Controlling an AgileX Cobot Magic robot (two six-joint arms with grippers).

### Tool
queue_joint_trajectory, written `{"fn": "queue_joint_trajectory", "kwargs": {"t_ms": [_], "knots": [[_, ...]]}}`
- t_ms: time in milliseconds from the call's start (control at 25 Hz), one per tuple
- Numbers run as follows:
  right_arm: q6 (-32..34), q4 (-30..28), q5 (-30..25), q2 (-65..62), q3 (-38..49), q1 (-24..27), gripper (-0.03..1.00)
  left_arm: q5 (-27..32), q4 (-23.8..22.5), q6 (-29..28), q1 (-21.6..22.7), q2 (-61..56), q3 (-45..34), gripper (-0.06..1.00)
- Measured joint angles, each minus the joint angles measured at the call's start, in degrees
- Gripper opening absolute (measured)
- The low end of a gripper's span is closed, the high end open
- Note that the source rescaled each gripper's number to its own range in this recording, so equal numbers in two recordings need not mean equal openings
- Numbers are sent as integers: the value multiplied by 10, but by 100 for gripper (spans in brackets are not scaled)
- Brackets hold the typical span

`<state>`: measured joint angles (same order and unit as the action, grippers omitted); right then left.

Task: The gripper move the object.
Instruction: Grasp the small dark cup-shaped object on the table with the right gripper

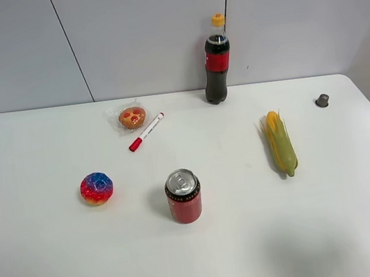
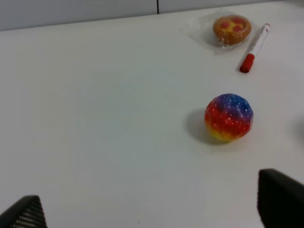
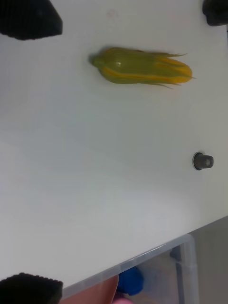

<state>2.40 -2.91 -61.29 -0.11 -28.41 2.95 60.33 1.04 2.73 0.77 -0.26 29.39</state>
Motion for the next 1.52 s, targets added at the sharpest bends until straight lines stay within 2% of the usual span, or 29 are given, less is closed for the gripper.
{"fn": "queue_joint_trajectory", "kwargs": {"t_ms": [800, 1000, 1160, 1520], "knots": [[0, -1, 0, 0, 0, 0, 100, 0, 0, 0, 0, 0, 0, 100], [-17, -16, 2, 0, -4, 0, 100, 0, 0, 0, 0, 0, 0, 100], [-24, -32, 4, 43, -53, 0, 100, 0, 0, 0, 0, 0, 0, 100], [-12, -42, 19, 333, -250, 0, 100, 0, 0, 0, 0, 0, 0, 100]]}}
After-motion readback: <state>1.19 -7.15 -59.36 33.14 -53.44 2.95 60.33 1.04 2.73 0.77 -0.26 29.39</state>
